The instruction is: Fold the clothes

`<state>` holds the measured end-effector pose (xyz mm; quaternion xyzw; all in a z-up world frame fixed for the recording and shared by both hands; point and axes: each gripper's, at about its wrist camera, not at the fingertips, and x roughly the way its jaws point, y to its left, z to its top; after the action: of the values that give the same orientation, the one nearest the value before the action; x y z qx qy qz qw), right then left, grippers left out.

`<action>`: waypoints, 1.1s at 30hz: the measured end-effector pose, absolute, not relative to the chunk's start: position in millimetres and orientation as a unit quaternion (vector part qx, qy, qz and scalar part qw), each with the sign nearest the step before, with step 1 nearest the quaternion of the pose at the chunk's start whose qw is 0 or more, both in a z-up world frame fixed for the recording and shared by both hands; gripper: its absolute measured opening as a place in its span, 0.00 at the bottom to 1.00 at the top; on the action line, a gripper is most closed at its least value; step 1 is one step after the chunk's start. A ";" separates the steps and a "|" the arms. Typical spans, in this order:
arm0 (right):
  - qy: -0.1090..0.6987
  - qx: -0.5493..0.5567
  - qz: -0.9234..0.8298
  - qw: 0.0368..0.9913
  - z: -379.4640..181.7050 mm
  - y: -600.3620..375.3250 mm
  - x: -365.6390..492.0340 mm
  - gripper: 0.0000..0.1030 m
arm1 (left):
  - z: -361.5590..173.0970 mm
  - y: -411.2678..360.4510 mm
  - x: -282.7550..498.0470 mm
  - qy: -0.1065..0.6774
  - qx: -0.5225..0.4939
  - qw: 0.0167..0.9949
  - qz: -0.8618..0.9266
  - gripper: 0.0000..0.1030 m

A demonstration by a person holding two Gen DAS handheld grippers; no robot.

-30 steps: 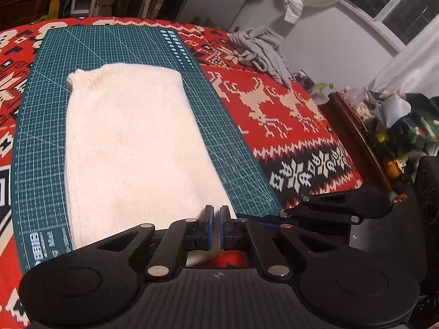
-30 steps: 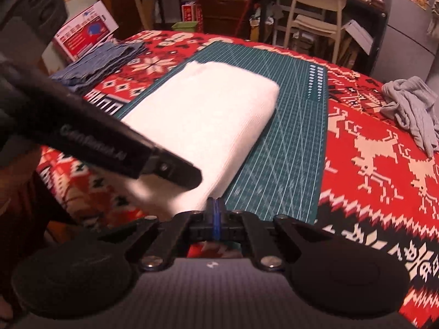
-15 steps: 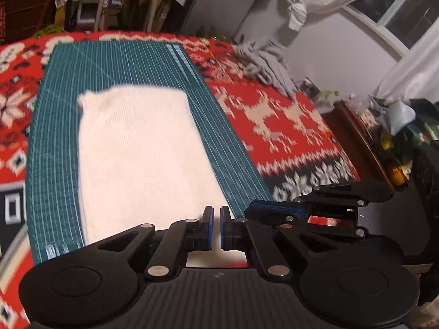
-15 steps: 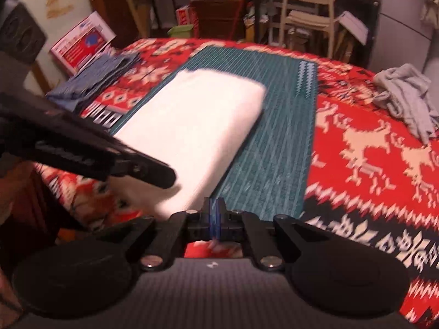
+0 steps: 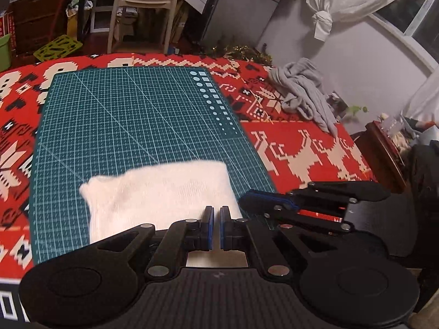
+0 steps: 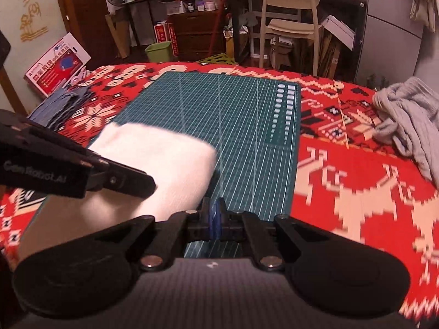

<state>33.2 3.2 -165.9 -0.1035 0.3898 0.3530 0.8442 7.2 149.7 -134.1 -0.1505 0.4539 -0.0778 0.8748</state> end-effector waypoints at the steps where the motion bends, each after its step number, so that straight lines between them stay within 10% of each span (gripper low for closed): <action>1: 0.390 -0.102 0.354 0.844 -167.9 5.8 38.9 0.04 | -135.1 150.9 8.9 0.454 -0.154 0.874 -0.079 0.03; 33: 0.403 -0.128 0.423 0.802 -163.2 -9.9 -34.8 0.02 | -140.8 145.2 -41.9 0.473 -0.187 0.856 -0.087 0.03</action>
<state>-34.8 -9.9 -163.2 -0.1281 0.4027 0.4225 0.8018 -41.9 145.2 -140.8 -0.1873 0.4732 -0.0869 0.8564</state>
